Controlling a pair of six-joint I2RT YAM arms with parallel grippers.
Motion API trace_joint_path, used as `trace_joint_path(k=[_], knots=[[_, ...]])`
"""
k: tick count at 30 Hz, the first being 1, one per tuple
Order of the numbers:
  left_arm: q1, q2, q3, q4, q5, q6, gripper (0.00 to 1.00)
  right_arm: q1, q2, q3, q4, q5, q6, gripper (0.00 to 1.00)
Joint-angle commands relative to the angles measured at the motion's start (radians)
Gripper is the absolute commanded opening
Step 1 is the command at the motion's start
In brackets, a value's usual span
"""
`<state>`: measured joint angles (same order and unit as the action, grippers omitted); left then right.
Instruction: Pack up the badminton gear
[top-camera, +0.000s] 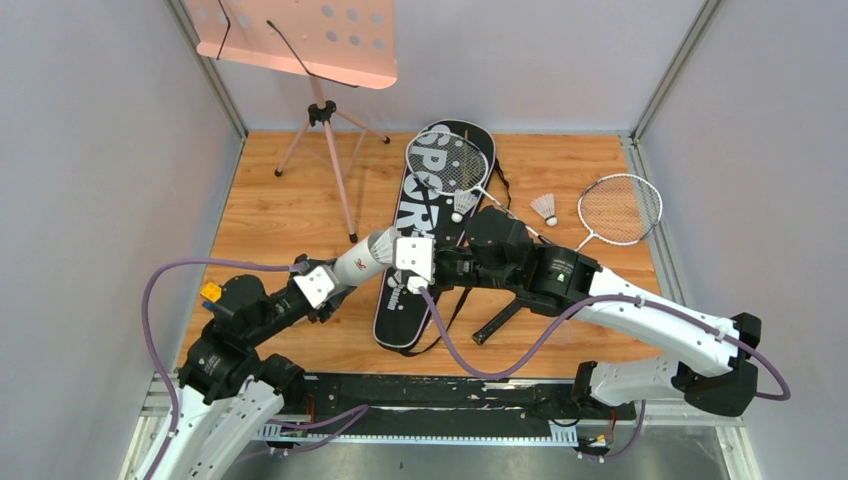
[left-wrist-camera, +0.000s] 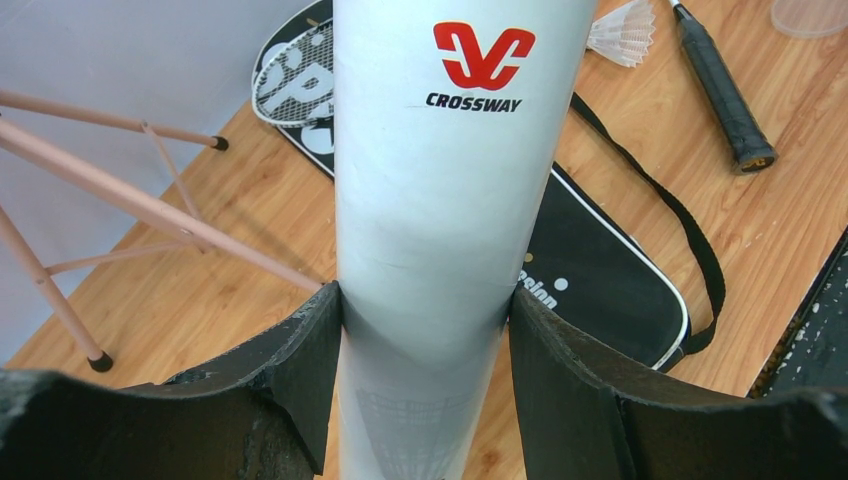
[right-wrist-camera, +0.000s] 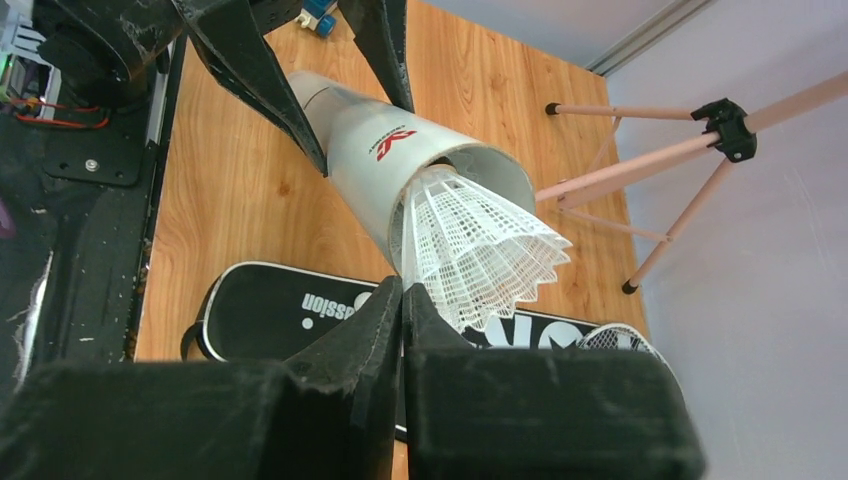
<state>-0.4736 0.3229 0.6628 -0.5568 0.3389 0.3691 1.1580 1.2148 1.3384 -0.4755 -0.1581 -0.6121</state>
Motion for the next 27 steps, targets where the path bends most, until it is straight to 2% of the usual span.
trace_joint_path(k=[1,5,11,18,27], knots=[[0.001,0.007,0.000,0.035,0.017,0.004,0.49,0.015,0.018,0.054,0.018,-0.005,-0.082,0.10],[0.001,0.006,-0.004,0.038,0.016,0.005,0.49,0.016,-0.006,0.029,0.063,-0.021,-0.050,0.39],[0.001,0.005,-0.008,0.052,0.018,-0.001,0.49,0.016,-0.058,-0.063,0.152,-0.081,0.034,0.64],[0.001,0.005,-0.018,0.084,0.032,-0.024,0.49,0.014,-0.012,-0.104,0.270,-0.073,0.096,0.63],[0.001,-0.013,-0.015,0.090,0.032,-0.033,0.49,-0.001,0.077,-0.093,0.311,-0.121,0.138,0.65]])
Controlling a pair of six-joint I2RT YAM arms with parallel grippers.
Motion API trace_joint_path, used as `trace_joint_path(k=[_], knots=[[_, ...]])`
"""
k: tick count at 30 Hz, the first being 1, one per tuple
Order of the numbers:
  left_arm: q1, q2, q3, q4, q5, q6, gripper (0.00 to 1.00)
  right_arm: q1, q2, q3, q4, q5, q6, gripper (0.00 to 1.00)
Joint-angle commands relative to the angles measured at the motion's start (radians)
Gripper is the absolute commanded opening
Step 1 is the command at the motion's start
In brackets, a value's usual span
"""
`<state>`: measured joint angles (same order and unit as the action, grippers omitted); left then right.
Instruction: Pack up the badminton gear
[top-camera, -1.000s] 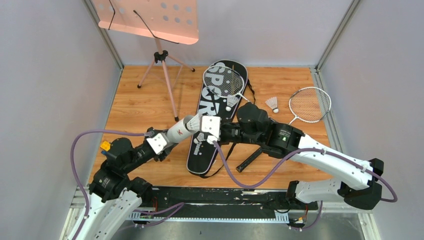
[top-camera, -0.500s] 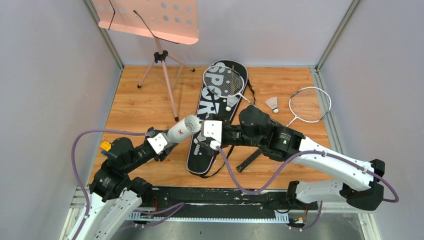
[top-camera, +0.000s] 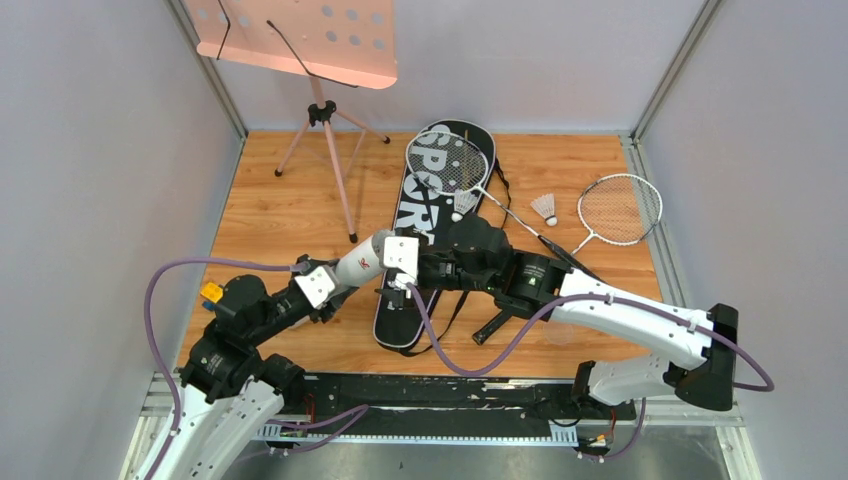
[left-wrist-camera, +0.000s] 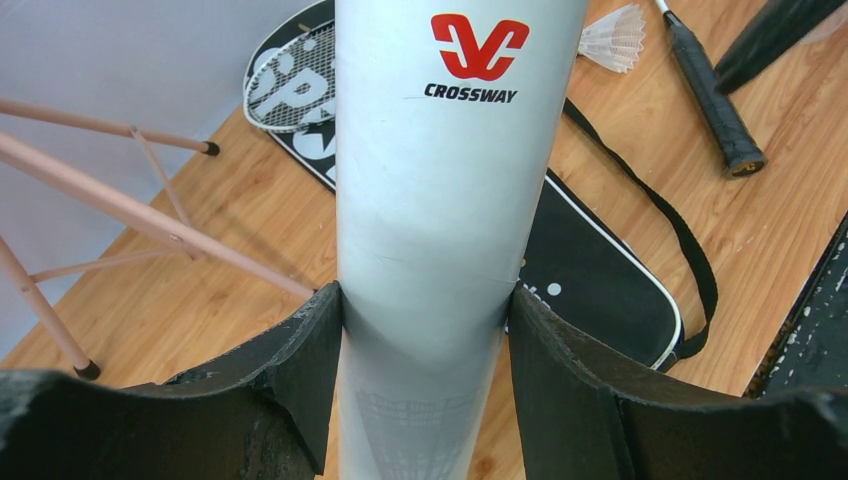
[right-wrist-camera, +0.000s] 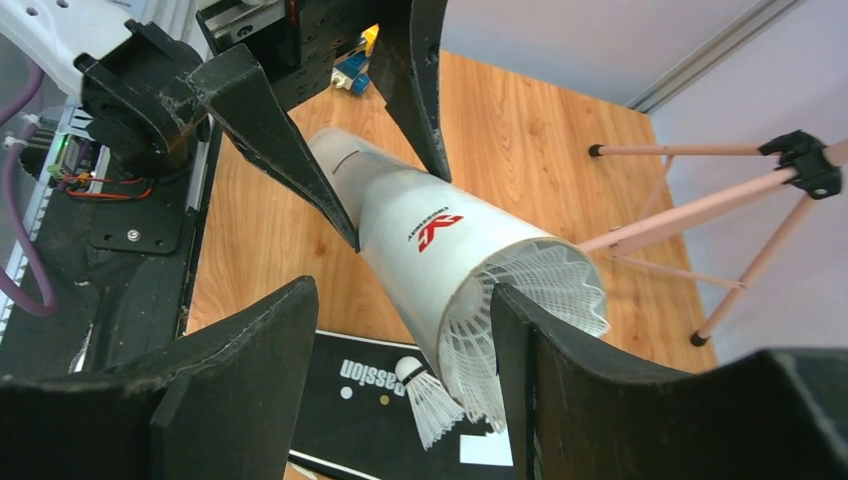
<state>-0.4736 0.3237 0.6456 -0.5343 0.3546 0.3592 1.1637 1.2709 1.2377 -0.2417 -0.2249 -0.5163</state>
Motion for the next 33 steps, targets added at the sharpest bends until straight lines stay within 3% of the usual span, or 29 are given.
trace_joint_path(k=[1,16,18,24,28,33], knots=[[0.001,-0.015,0.002,0.069,0.015,-0.023,0.49,-0.008,0.027,0.008,0.087,-0.068,0.049,0.65],[0.001,-0.006,-0.002,0.094,0.018,-0.027,0.49,-0.032,0.109,0.032,0.150,-0.148,0.109,0.62],[0.001,-0.006,-0.002,0.095,0.018,-0.029,0.49,-0.034,0.109,0.029,0.163,-0.145,0.115,0.55],[0.001,-0.007,0.005,0.081,0.008,-0.021,0.53,-0.046,0.071,-0.007,0.221,-0.138,0.118,0.02],[0.001,-0.012,0.019,0.046,-0.007,0.021,0.66,-0.057,0.046,-0.032,0.232,-0.151,0.114,0.00],[0.001,-0.008,0.043,-0.031,0.019,0.181,0.87,-0.057,0.027,-0.041,0.232,-0.168,0.109,0.00]])
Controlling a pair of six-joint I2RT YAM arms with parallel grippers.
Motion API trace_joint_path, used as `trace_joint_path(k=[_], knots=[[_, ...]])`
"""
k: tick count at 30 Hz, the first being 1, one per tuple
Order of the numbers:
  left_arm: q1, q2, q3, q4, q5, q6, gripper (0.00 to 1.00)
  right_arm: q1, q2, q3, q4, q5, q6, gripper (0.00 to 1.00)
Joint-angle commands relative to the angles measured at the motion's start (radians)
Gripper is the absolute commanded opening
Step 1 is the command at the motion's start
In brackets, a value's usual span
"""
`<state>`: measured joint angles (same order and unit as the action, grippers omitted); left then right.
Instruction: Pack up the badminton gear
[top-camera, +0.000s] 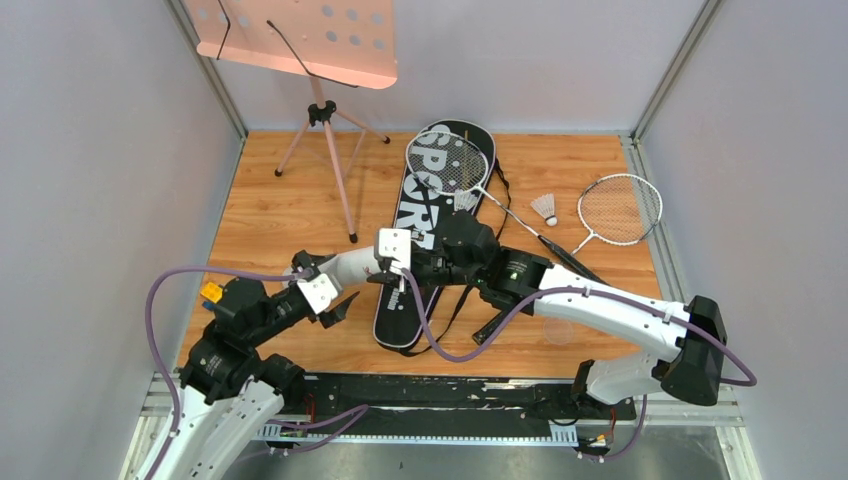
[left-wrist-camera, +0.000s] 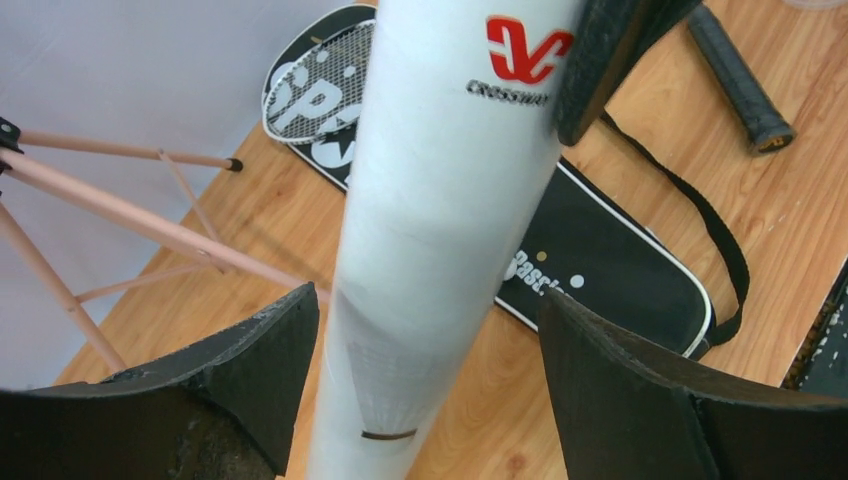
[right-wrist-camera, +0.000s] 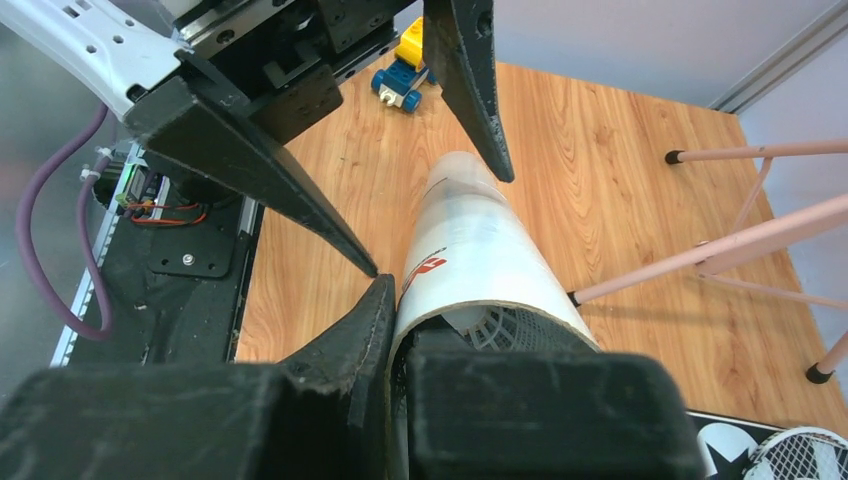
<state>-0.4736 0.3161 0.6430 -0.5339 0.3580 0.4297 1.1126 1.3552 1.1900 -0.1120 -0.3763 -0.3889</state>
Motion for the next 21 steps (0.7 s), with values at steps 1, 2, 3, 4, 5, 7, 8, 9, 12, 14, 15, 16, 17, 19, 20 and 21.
trace_joint_path(k=[1,2,3,4,5,7,8,9,12,14,15,16,17,19,20,21], knots=[[0.001,0.007,0.056,-0.045,0.006,0.125,0.89,-0.006,-0.060,0.008,0.103,-0.021,-0.019,0.00],[0.001,0.033,0.077,-0.056,0.001,0.149,0.92,-0.005,-0.062,0.010,0.103,-0.022,-0.018,0.00],[0.001,0.050,0.092,-0.081,-0.005,0.157,0.94,-0.006,-0.065,0.013,0.104,-0.018,-0.012,0.00],[0.001,0.090,0.116,-0.093,-0.005,0.170,0.98,-0.006,-0.065,0.016,0.103,-0.015,-0.002,0.00],[0.001,0.107,0.124,-0.110,0.002,0.176,0.99,-0.006,-0.068,0.020,0.103,-0.014,0.011,0.00],[0.001,0.154,0.133,-0.104,0.006,0.187,1.00,-0.007,-0.073,0.025,0.103,-0.031,0.039,0.00],[0.001,0.158,0.126,-0.093,0.001,0.186,1.00,-0.007,-0.077,0.023,0.102,-0.047,0.050,0.00],[0.001,0.156,0.119,-0.061,-0.011,0.185,1.00,-0.007,-0.082,0.020,0.101,-0.066,0.060,0.00],[0.001,0.146,0.084,-0.003,-0.029,0.182,1.00,-0.006,-0.098,0.011,0.101,-0.109,0.095,0.00],[0.001,0.149,0.072,0.015,-0.033,0.179,1.00,-0.006,-0.106,0.011,0.101,-0.122,0.123,0.00],[0.002,0.154,0.069,0.016,-0.033,0.177,1.00,-0.006,-0.110,0.011,0.101,-0.122,0.136,0.00],[0.002,0.157,0.063,0.016,-0.032,0.176,1.00,-0.007,-0.116,0.012,0.101,-0.122,0.148,0.00],[0.001,0.160,0.062,0.014,-0.030,0.175,1.00,-0.007,-0.120,0.013,0.101,-0.124,0.159,0.00],[0.002,0.161,0.054,0.013,-0.023,0.171,1.00,-0.006,-0.129,0.010,0.100,-0.131,0.171,0.00],[0.001,0.160,0.049,0.014,-0.015,0.168,1.00,-0.005,-0.132,0.008,0.100,-0.138,0.176,0.00],[0.001,0.159,0.048,0.013,-0.010,0.163,0.99,-0.007,-0.134,0.006,0.100,-0.144,0.181,0.00]])
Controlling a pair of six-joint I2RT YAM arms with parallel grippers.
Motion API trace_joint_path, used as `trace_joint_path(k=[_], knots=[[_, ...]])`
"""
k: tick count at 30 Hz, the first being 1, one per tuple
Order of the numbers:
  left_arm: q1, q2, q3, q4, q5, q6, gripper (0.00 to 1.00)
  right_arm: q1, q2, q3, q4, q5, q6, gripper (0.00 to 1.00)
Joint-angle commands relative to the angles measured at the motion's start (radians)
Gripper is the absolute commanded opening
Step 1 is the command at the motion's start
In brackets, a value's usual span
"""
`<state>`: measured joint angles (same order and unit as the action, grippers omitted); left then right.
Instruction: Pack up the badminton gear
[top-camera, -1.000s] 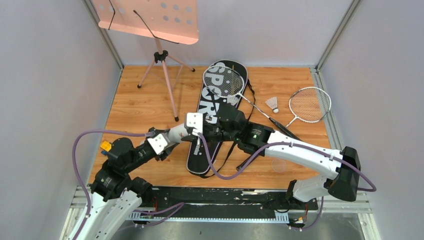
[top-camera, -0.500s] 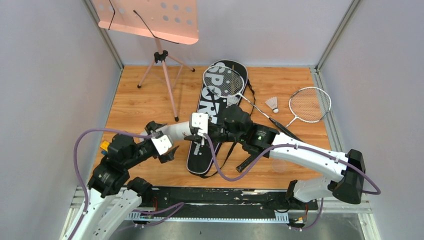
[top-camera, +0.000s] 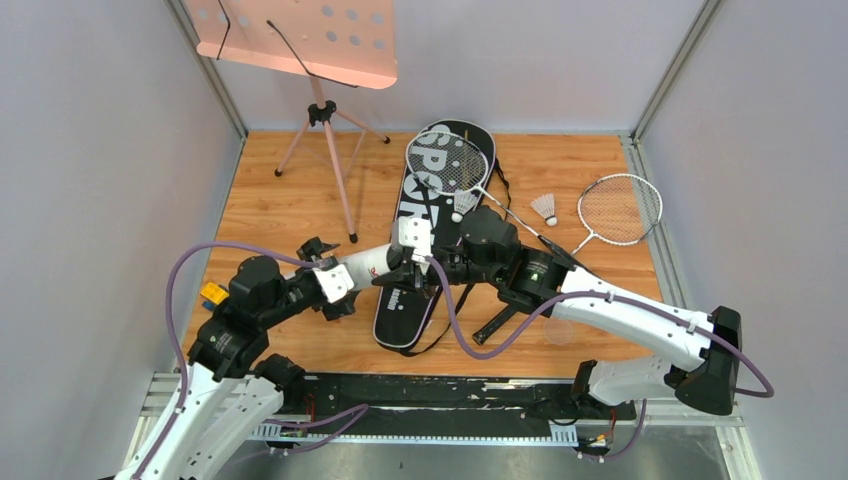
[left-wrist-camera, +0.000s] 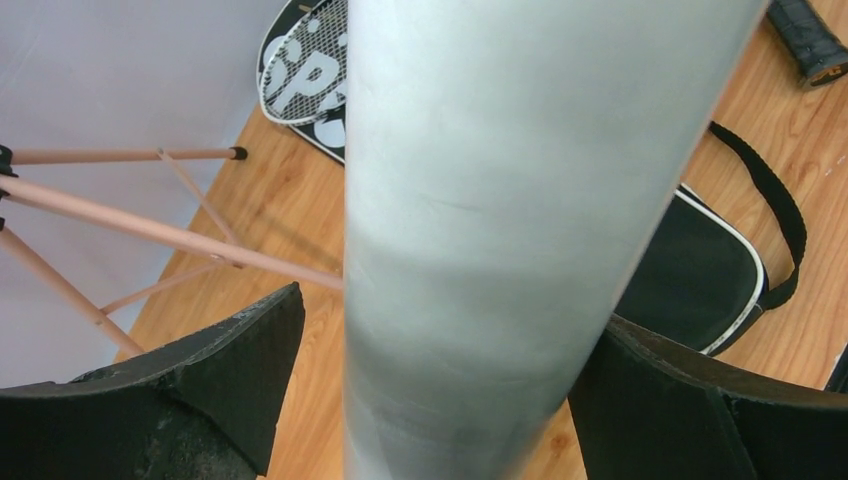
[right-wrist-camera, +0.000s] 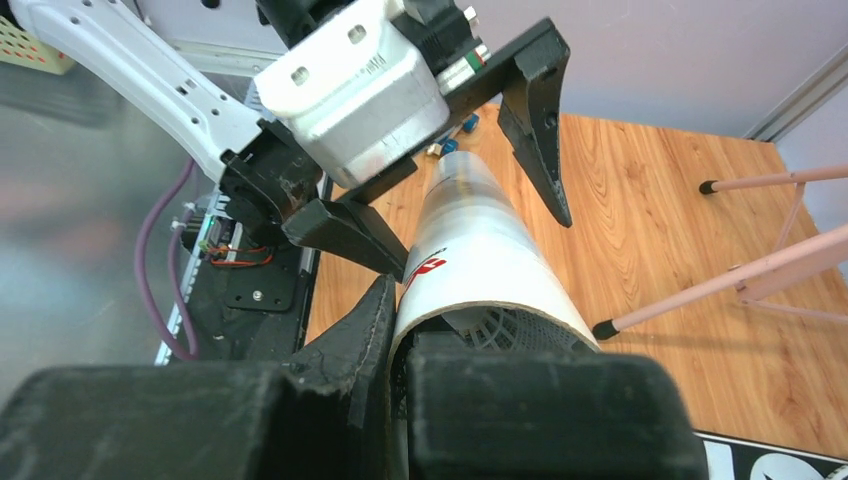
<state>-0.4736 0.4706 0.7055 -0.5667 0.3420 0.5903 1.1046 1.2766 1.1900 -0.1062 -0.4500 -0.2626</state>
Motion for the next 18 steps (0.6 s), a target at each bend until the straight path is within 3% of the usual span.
trace_joint_path(k=[1,4,9,12,14,18], knots=[[0.001,0.003,-0.017,0.042,0.019,0.001,0.98,0.001,-0.056,0.004,0.094,-0.074,0.061,0.00],[0.001,-0.013,-0.022,0.036,0.045,-0.015,0.92,0.002,-0.057,-0.004,0.092,-0.069,0.082,0.01],[0.001,-0.077,-0.066,0.059,0.061,-0.067,0.78,0.000,-0.064,-0.030,0.139,-0.037,0.121,0.15],[0.001,-0.102,-0.089,0.071,0.075,-0.089,0.74,0.000,-0.066,-0.026,0.146,-0.011,0.160,0.35],[0.001,-0.117,-0.105,0.082,0.084,-0.107,0.69,0.001,-0.077,-0.035,0.163,0.027,0.205,0.55],[0.001,-0.188,-0.148,0.137,0.080,-0.159,0.61,0.000,-0.154,-0.102,0.221,0.113,0.319,0.74]])
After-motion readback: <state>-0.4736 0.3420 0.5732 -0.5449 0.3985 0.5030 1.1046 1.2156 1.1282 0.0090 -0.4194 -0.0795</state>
